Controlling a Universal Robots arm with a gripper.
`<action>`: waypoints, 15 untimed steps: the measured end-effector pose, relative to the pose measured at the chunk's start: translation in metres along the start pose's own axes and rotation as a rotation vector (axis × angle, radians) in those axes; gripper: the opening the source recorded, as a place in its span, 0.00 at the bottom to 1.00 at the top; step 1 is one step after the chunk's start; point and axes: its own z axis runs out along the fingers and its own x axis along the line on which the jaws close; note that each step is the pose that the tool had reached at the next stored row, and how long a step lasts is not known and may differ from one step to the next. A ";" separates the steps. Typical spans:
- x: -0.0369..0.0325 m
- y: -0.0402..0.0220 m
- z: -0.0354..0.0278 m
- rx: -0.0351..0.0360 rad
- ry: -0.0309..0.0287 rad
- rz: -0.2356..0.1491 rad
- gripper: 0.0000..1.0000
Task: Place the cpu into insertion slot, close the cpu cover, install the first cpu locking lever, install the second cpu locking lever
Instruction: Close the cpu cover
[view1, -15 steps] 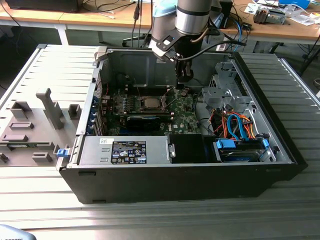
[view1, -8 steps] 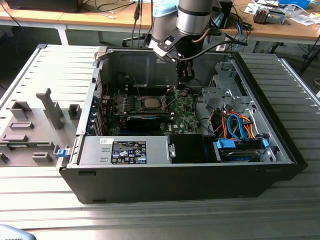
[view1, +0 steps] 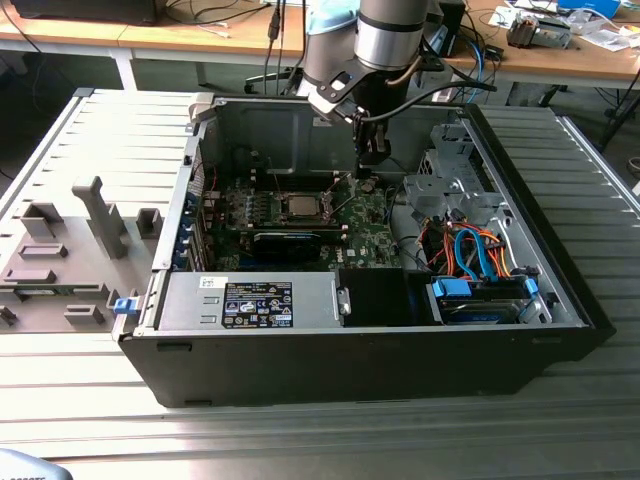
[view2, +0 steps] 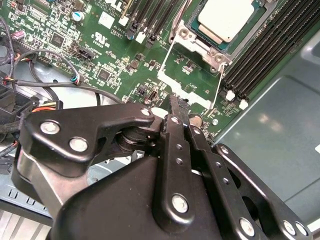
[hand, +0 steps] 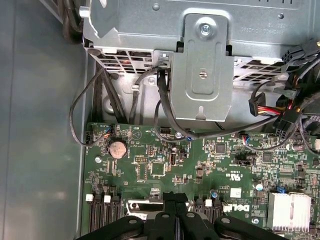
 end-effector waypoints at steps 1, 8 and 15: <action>0.0000 0.0002 0.0000 0.0000 0.0000 0.000 0.11; -0.0001 0.0015 0.0001 0.0000 0.0000 0.000 0.11; -0.0002 0.0029 0.0002 0.0000 -0.0001 0.000 0.11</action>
